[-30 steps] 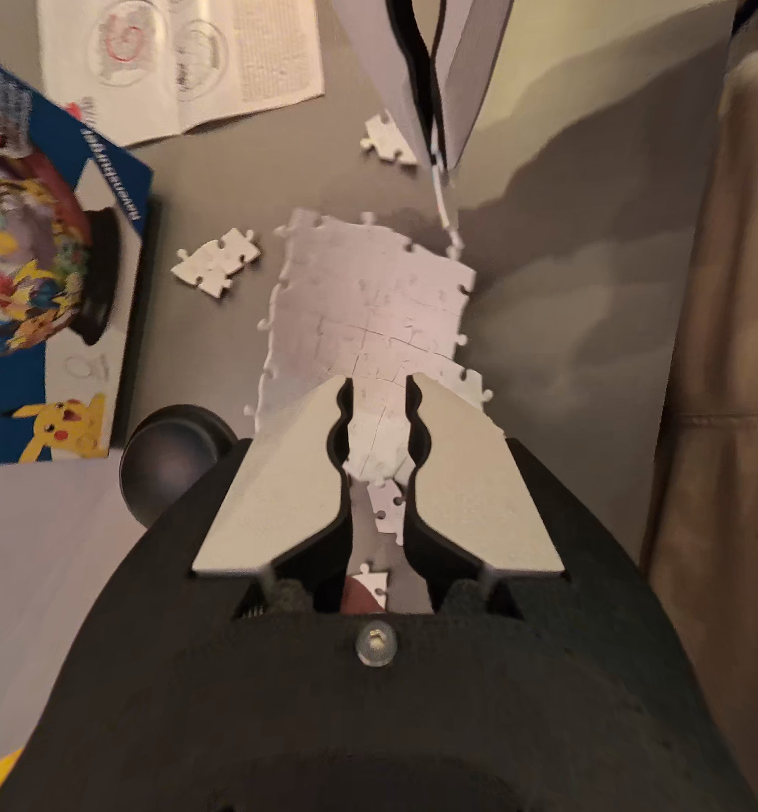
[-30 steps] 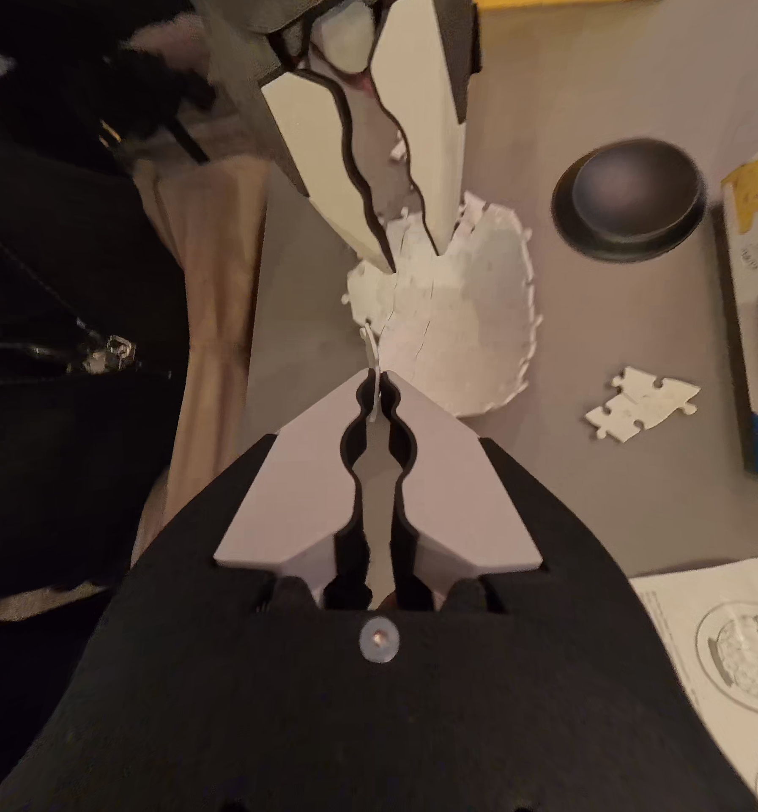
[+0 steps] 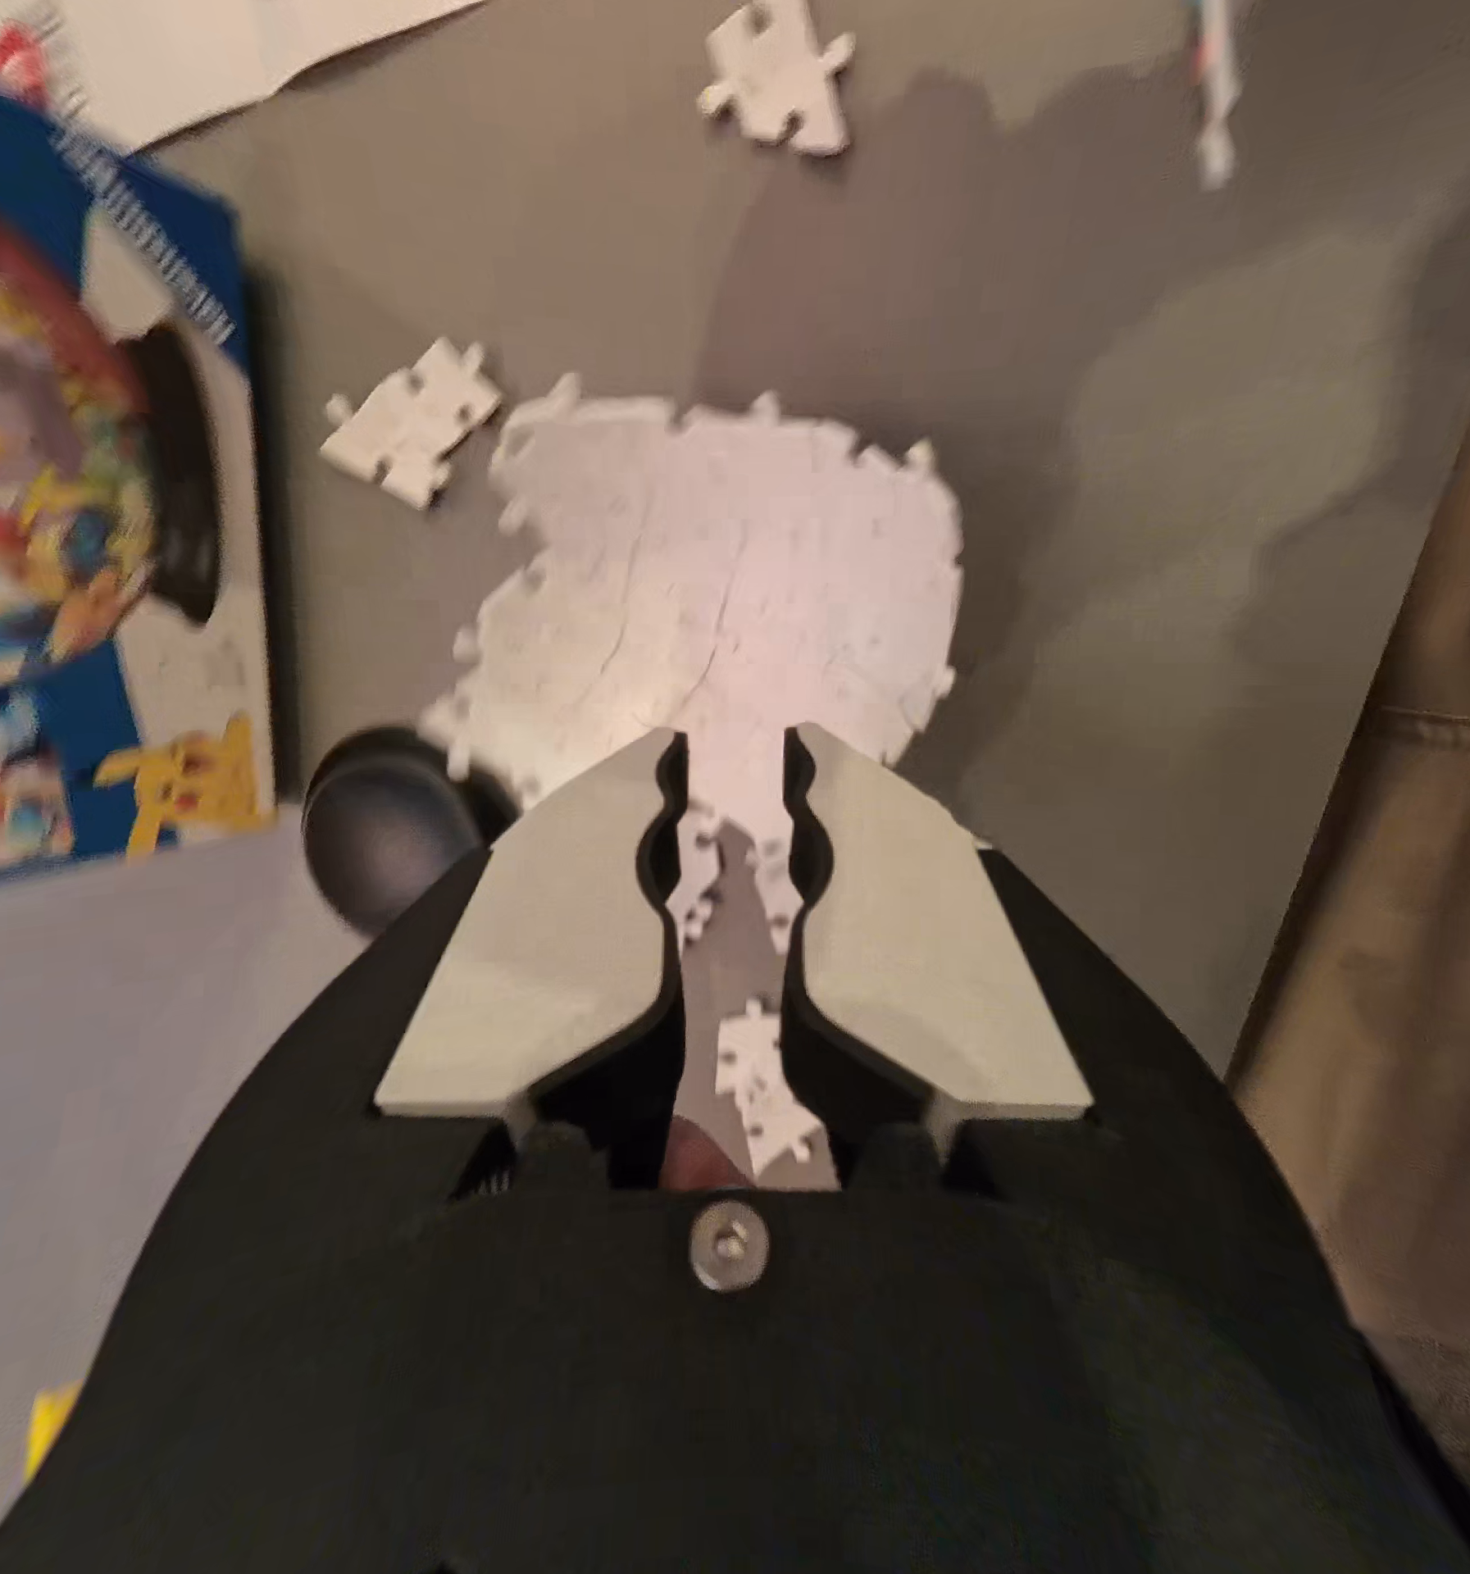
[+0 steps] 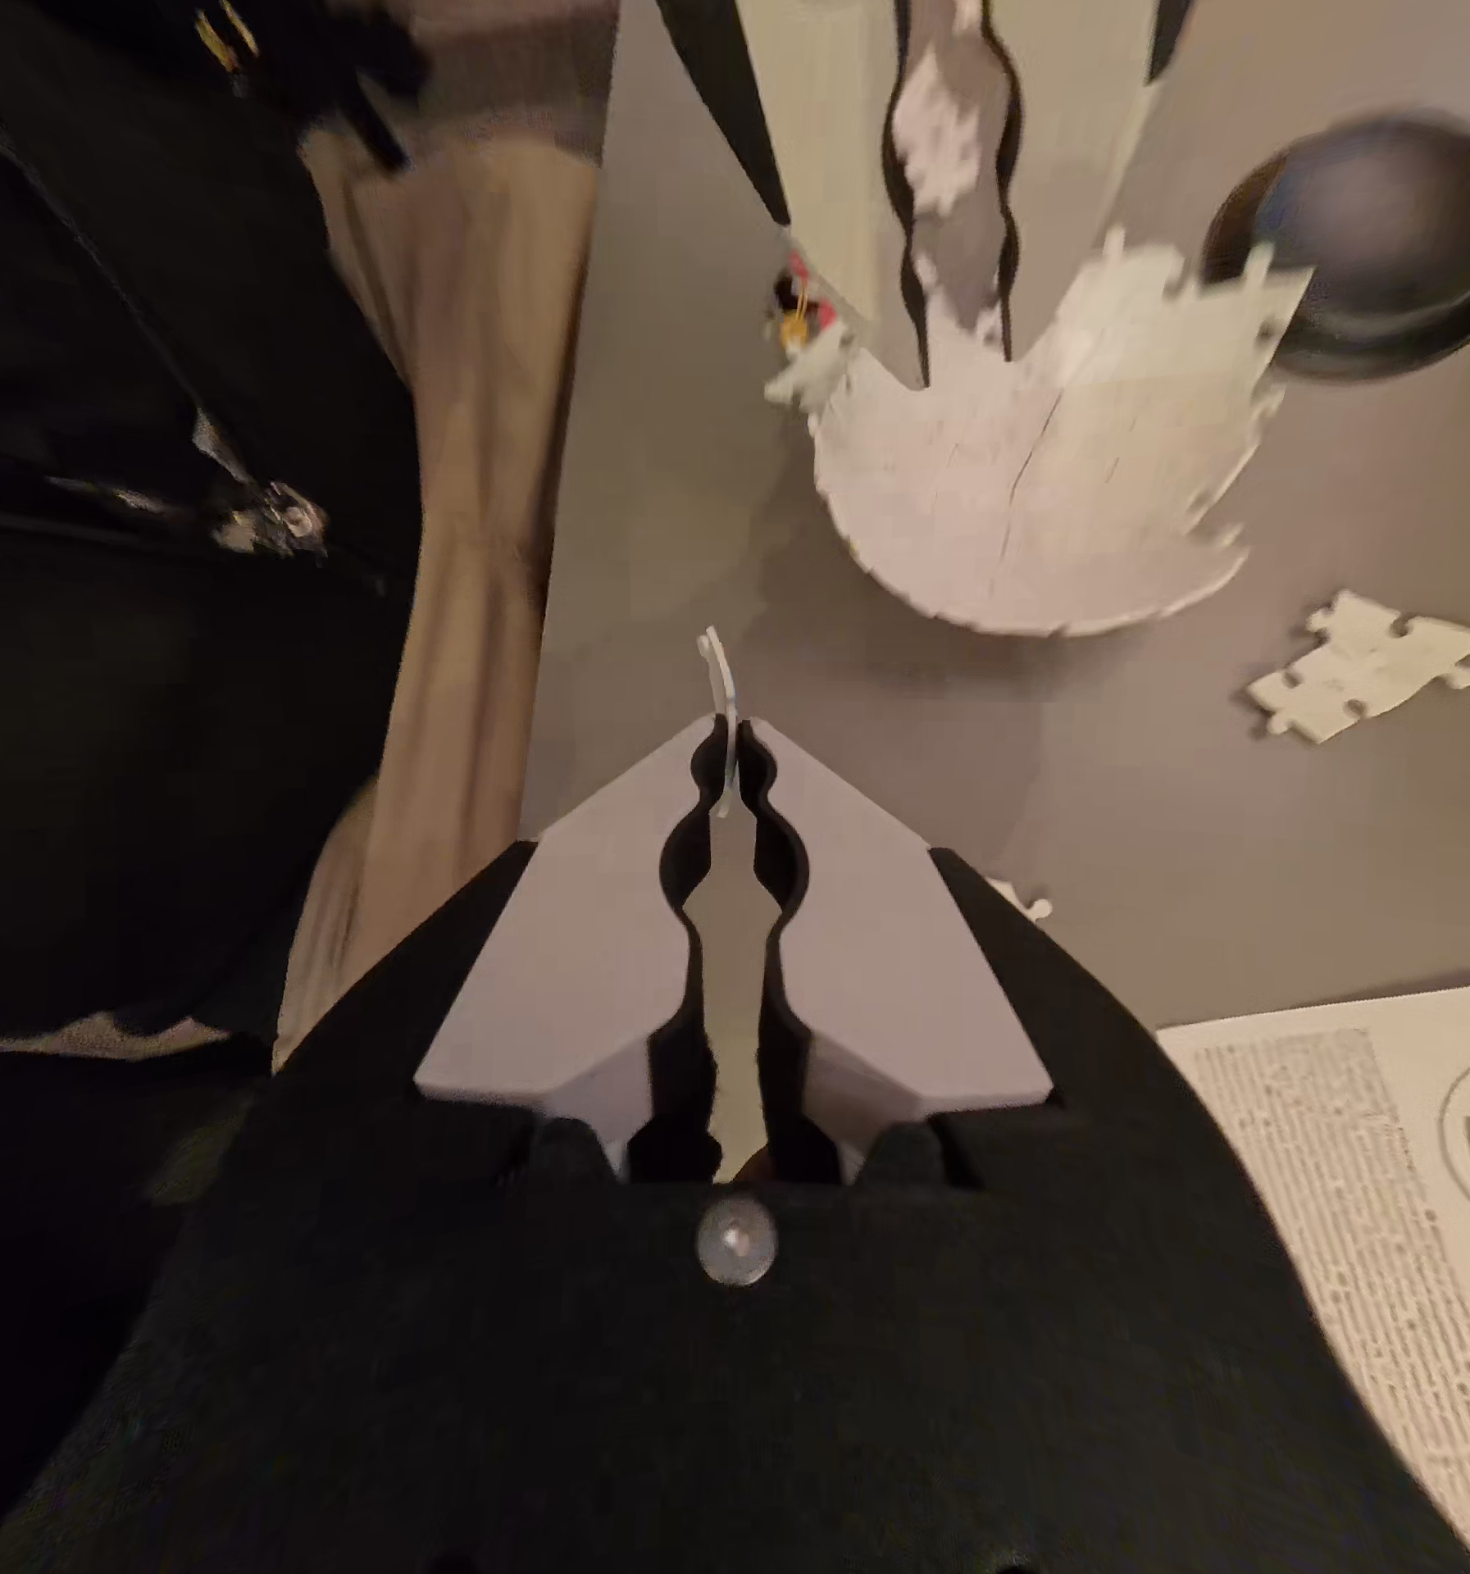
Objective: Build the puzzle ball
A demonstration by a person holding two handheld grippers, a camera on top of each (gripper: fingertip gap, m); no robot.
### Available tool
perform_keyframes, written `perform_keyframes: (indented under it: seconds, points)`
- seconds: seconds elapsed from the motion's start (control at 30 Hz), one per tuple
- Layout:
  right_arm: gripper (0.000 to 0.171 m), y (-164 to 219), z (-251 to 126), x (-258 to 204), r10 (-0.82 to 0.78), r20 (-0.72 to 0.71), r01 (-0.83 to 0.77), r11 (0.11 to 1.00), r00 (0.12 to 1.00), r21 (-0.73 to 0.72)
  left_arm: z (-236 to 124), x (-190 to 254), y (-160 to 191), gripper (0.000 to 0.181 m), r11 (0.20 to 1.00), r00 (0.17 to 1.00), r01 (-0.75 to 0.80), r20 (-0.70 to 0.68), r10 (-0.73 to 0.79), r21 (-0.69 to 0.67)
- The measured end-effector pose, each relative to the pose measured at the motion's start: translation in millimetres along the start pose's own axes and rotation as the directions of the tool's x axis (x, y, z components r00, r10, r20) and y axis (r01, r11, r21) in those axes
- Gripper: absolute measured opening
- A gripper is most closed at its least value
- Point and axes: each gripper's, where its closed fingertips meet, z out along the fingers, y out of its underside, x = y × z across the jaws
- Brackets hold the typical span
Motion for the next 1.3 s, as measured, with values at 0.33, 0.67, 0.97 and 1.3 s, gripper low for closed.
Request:
perform_keyframes:
  seconds: [0.33,0.67,0.97,1.3]
  points:
    - [0.0,-96,0,53,0.125,-0.038,-0.103,0.925,0.991,0.367,-46,-19,31,0.035,0.762,0.827,0.515,0.005,-0.562,0.392]
    - [0.0,-142,16,70,0.277,0.15,-0.31,0.736,0.949,0.602,-83,-42,-34,0.017,0.385,0.778,0.565,-0.314,-0.545,0.73]
    - [0.005,-132,0,81,0.248,0.041,-0.224,0.777,0.968,0.588,-70,-44,-35,0.003,0.476,0.801,0.577,-0.347,-0.488,0.664]
    - [0.002,-131,4,72,0.088,-0.065,-0.056,0.92,0.994,0.389,-59,-37,-43,0.002,0.728,0.889,0.457,-0.299,-0.348,0.512]
